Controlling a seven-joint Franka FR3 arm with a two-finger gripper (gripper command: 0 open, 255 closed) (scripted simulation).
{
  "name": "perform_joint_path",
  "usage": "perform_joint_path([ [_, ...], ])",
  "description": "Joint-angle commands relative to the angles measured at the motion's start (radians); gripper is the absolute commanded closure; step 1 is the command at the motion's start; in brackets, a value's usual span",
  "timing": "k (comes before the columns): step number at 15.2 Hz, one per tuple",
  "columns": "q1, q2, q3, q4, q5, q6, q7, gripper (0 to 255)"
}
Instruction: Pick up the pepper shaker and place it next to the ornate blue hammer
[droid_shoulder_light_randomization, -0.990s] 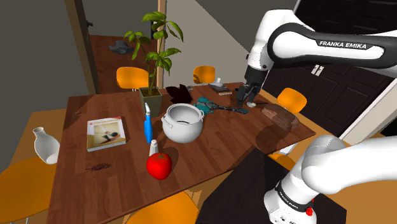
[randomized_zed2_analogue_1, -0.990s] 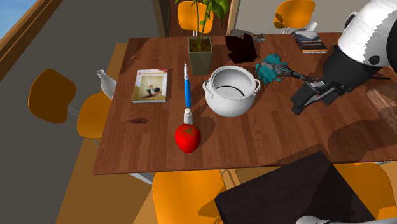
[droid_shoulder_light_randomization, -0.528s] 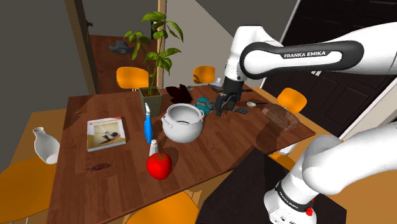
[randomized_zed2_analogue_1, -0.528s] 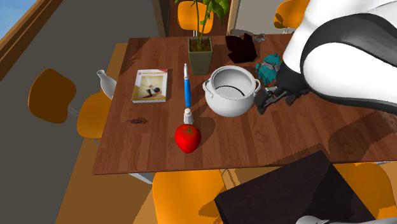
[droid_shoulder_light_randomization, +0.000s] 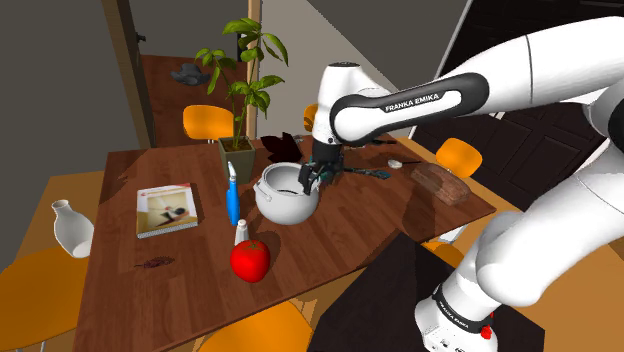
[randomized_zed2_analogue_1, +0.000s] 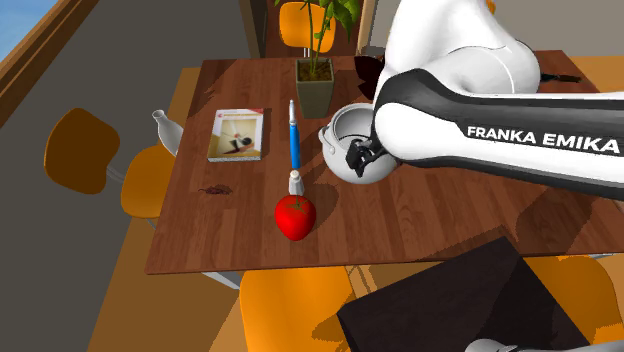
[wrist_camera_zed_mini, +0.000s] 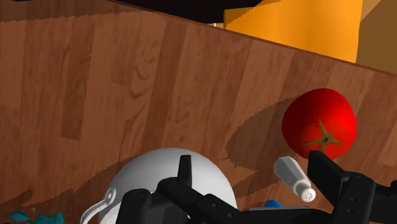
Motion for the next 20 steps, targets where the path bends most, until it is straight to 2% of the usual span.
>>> perform_joint_path([
  [1,0.008,0.070,0.020,0.030,-0.009,0.042,0.035,0],
  [10,0.054,0.418,0.059,0.258,-0.107,0.156,0.185,0],
  [20,0.152,0.803,0.036,0.634,-0.203,0.159,0.302,0],
])
